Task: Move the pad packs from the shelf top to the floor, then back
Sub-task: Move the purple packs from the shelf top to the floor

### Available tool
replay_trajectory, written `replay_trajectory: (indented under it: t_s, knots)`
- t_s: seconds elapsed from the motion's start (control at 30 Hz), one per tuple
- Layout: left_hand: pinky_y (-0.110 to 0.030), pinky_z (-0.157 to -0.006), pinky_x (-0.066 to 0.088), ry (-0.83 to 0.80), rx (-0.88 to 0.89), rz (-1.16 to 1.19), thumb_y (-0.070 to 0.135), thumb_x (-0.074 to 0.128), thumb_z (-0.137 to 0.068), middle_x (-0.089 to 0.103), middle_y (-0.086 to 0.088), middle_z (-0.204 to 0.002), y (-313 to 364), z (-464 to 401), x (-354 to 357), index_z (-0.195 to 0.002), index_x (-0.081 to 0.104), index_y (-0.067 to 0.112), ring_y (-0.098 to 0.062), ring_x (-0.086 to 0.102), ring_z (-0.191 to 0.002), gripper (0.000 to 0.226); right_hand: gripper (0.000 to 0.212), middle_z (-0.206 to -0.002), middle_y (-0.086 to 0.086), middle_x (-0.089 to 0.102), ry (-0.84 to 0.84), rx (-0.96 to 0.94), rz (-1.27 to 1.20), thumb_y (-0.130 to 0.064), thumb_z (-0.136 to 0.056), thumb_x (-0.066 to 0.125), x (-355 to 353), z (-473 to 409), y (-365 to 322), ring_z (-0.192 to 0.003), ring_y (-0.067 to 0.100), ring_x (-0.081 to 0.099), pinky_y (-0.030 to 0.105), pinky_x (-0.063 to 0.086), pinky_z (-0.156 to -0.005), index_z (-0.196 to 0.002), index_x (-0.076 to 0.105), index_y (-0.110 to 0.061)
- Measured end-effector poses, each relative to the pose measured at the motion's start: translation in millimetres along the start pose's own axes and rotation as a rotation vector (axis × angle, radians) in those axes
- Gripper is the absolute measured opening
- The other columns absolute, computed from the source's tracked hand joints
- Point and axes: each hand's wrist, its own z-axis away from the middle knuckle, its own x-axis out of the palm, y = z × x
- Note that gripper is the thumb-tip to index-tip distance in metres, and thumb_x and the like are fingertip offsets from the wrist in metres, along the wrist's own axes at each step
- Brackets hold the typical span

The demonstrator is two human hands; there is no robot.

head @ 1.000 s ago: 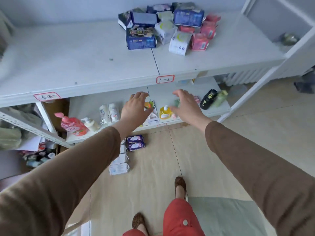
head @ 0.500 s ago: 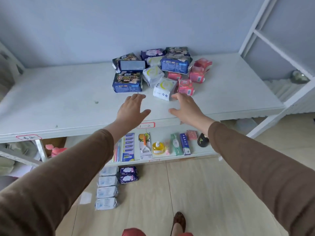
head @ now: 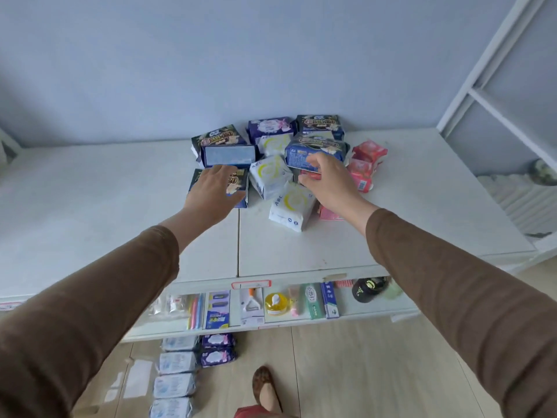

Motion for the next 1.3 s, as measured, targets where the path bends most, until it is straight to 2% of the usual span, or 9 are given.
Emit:
replay_trajectory:
  t_s: [0.2,0.4,0.63,0.77,0.9,1.0,1.13,1.3]
  knots:
    - [-0.042,-0.106,0.038,-0.021,0.05,0.009,0.041,0.059,-0.092,0.042,0.001,-0.148,-2.9,-61.0,-1.1,-0.144,0.042,0.022,-0.021,0.033,-0.138,0.057,0.038,-0.126,0.005,0.06,0.126,0.029,0.047,-0.032,-0.094,0.062,-9.5,-47.6,10.5,-0.121,0.025,0.05,0.03,0.04,-0.094,-0.127,0.059,-0.013]
    - [-0.042,-0.11,0.032,-0.019,0.126,0.002,0.039,0.059,-0.094,0.045,-0.005,-0.145,-2.3,-117.1,0.8,-0.142,0.043,0.018,-0.026,0.035,-0.137,0.055,0.037,-0.129,0.004,0.059,0.118,0.079,0.07,-0.033,-0.095,0.061,-20.4,-90.4,26.5,-0.125,0.024,0.048,0.033,0.04,-0.1,-0.128,0.058,-0.016]
    - [-0.043,-0.104,0.037,-0.038,0.066,0.003,0.039,0.057,-0.095,0.05,-0.009,-0.137,-10.4,-188.8,9.3,-0.14,0.046,0.015,-0.029,0.041,-0.13,0.052,0.039,-0.136,0.002,0.057,0.026,0.1,0.077,-0.031,-0.096,0.06,-20.1,-146.0,41.6,-0.129,0.02,0.049,0.038,0.042,-0.107,-0.131,0.057,-0.015]
    - [-0.043,-0.102,0.039,-0.068,0.019,0.01,0.035,0.059,-0.094,0.053,-0.01,-0.133,-18.0,-226.8,18.7,-0.138,0.048,0.016,-0.03,0.045,-0.125,0.049,0.039,-0.136,0.0,0.058,-0.04,0.107,0.095,-0.033,-0.096,0.059,-18.2,-181.9,55.3,-0.125,0.019,0.053,0.035,0.043,-0.101,-0.13,0.058,-0.015]
    - [-0.042,-0.102,0.039,-0.109,-0.02,-0.007,0.034,0.061,-0.093,0.05,-0.01,-0.139,-19.7,-263.9,34.6,-0.14,0.046,0.014,-0.029,0.046,-0.128,0.053,0.032,-0.136,0.003,0.058,-0.105,0.112,0.15,-0.018,-0.099,0.053,-15.1,-213.2,76.8,-0.124,0.021,0.054,0.035,0.043,-0.1,-0.13,0.058,-0.015]
    - [-0.042,-0.1,0.04,-0.148,-0.018,-0.023,0.034,0.063,-0.092,0.05,-0.012,-0.138,-19.4,-285.4,48.5,-0.14,0.045,0.012,-0.031,0.047,-0.126,0.055,0.035,-0.138,0.005,0.055,-0.155,0.133,0.196,-0.011,-0.098,0.05,-11.9,-226.0,93.2,-0.125,0.022,0.053,0.035,0.043,-0.101,-0.133,0.056,-0.016]
    - [-0.044,-0.102,0.041,-0.2,-0.03,-0.051,0.035,0.064,-0.092,0.049,-0.013,-0.139,-20.8,-310.3,65.4,-0.141,0.043,0.012,-0.032,0.046,-0.127,0.058,0.036,-0.138,0.006,0.055,-0.185,0.145,0.181,-0.012,-0.097,0.055,-4.9,-239.1,109.1,-0.124,0.023,0.052,0.032,0.04,-0.097,-0.133,0.056,-0.017]
    - [-0.043,-0.097,0.043,-0.292,-0.039,-0.071,0.04,0.067,-0.089,0.049,-0.018,-0.131,-23.5,-333.2,76.6,-0.133,0.048,0.006,-0.034,0.048,-0.118,0.059,0.037,-0.138,0.004,0.056,-0.198,0.116,0.136,-0.018,-0.096,0.059,6.8,-247.3,111.6,-0.125,0.023,0.053,0.035,0.042,-0.102,-0.133,0.057,-0.017]
